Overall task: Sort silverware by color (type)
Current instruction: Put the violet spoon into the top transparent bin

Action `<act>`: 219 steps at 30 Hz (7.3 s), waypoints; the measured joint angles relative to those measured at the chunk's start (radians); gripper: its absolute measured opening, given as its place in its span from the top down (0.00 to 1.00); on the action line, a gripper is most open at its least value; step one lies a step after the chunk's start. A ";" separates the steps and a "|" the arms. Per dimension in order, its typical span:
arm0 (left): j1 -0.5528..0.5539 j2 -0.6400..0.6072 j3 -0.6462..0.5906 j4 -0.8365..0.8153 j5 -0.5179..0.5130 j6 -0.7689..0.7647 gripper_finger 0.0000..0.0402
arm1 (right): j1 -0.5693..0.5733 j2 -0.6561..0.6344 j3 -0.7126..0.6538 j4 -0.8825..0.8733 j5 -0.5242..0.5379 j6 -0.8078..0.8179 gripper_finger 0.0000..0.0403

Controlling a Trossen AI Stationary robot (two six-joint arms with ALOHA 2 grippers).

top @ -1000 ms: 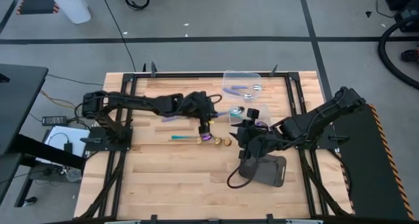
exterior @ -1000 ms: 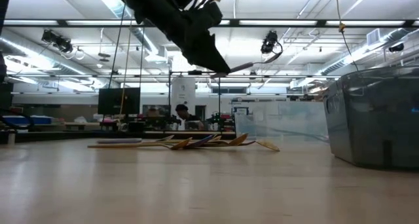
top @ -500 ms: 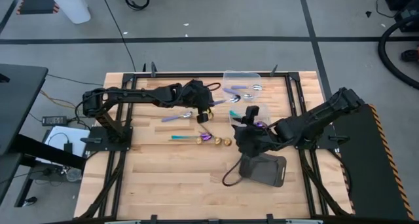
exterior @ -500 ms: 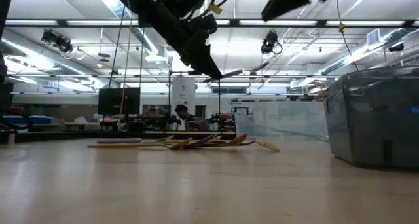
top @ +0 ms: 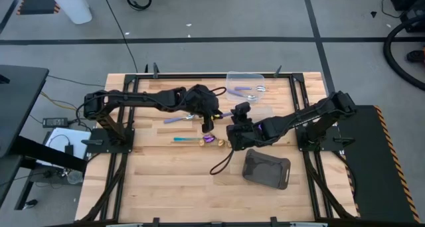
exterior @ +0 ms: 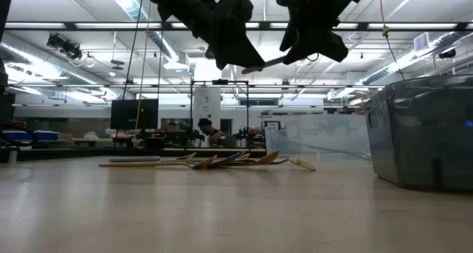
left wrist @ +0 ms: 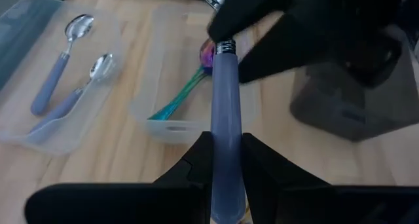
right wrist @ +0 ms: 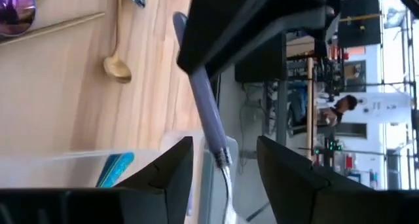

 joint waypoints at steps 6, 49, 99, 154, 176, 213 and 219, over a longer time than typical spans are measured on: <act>0.000 0.000 0.020 -0.010 0.029 -0.026 0.85 | -0.008 0.001 0.000 0.007 -0.020 -0.067 0.56; -0.013 -0.138 -0.030 -0.141 -0.065 0.042 0.57 | -0.041 0.000 0.000 -0.051 -0.205 -0.069 0.88; -0.185 -0.685 -0.527 0.059 -0.283 -0.118 0.57 | -0.892 -0.002 -0.043 0.107 -0.841 0.231 0.87; -0.182 -0.684 -0.527 0.059 -0.284 -0.107 0.57 | -1.020 0.251 0.013 0.008 -0.870 0.158 0.68; -0.183 -0.684 -0.527 0.051 -0.285 -0.111 0.57 | -1.012 0.291 0.114 -0.004 -1.032 0.213 0.82; -0.184 -0.613 -0.527 -0.199 -0.287 -0.121 0.57 | -0.701 0.118 0.113 0.040 -1.022 0.345 0.72; -0.182 -0.526 -0.526 -0.217 -0.409 -0.109 0.57 | -0.600 0.118 0.113 0.100 -0.991 0.344 0.72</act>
